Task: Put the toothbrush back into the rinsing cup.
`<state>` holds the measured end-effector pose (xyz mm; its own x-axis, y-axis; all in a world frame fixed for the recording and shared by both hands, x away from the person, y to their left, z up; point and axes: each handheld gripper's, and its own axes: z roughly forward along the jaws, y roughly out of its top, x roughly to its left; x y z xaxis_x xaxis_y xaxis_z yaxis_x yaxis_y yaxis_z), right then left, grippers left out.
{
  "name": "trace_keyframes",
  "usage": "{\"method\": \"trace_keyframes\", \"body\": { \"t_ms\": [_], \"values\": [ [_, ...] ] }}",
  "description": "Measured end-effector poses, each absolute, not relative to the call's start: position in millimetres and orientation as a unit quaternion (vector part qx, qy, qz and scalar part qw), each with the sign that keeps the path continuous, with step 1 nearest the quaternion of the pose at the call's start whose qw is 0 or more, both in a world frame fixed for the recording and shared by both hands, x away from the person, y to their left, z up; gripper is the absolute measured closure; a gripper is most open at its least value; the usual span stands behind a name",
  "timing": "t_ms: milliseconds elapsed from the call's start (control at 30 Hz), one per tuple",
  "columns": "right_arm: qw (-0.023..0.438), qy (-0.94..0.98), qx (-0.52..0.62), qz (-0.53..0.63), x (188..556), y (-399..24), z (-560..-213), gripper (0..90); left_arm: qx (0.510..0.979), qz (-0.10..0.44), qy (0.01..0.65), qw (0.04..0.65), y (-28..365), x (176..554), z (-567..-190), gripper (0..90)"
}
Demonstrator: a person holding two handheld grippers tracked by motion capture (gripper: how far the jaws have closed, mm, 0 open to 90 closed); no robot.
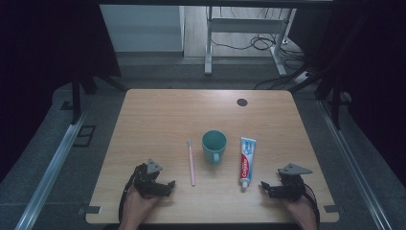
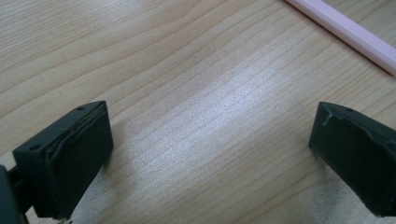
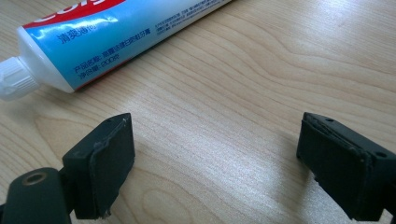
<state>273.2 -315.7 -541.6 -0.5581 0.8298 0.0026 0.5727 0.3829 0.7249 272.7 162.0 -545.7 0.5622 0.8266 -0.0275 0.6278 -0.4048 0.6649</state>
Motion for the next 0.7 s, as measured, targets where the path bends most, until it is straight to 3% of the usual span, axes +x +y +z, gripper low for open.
{"method": "trace_keyframes", "body": {
  "t_ms": [700],
  "values": [
    [0.183, 0.812, 0.431, 0.348, 272.9, -315.6, -541.6, 10.3, 0.822, 0.157, 0.444, 0.319, 161.3, 275.0, -545.6, 0.0]
  ]
}}
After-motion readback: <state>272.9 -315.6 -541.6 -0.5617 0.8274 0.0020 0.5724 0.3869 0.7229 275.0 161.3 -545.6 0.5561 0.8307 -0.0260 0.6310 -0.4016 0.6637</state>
